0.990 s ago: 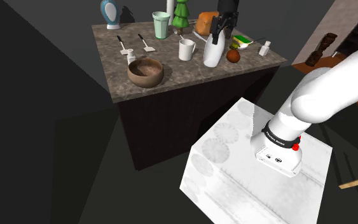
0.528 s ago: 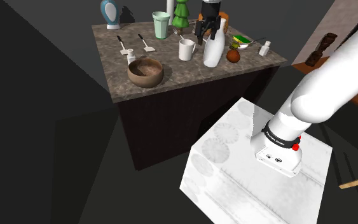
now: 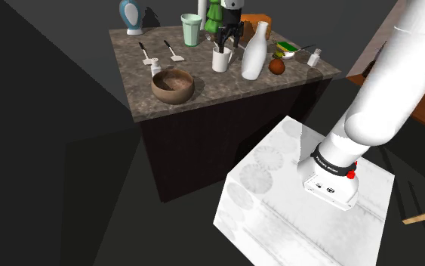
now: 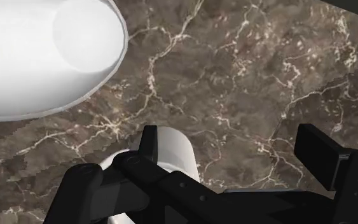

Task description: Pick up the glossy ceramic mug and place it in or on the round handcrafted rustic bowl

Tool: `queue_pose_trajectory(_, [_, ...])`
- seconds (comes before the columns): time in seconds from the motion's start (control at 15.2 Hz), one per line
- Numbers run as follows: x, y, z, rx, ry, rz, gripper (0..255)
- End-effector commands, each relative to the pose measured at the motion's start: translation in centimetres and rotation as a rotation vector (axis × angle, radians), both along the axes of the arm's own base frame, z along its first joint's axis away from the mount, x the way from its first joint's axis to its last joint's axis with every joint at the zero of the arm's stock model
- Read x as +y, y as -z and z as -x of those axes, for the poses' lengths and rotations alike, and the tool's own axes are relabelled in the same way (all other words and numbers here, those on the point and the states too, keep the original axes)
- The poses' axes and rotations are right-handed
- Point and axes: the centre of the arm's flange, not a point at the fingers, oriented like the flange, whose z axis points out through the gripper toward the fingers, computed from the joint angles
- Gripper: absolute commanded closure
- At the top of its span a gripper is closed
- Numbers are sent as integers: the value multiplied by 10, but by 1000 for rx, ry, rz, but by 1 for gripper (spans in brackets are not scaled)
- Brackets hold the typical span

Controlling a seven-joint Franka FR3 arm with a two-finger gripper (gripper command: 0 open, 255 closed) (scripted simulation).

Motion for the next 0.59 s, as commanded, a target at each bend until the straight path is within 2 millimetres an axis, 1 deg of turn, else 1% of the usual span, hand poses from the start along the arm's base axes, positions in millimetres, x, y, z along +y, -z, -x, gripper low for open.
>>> queue_pose_trajectory(0.0, [-4, 11, -23, -5, -1, 2, 0])
queue_pose_trajectory(0.33, [-16, 33, -79, -16, -3, 7, 0])
queue_pose_trajectory(0.53, [-17, 49, -79, -16, -3, 7, 0])
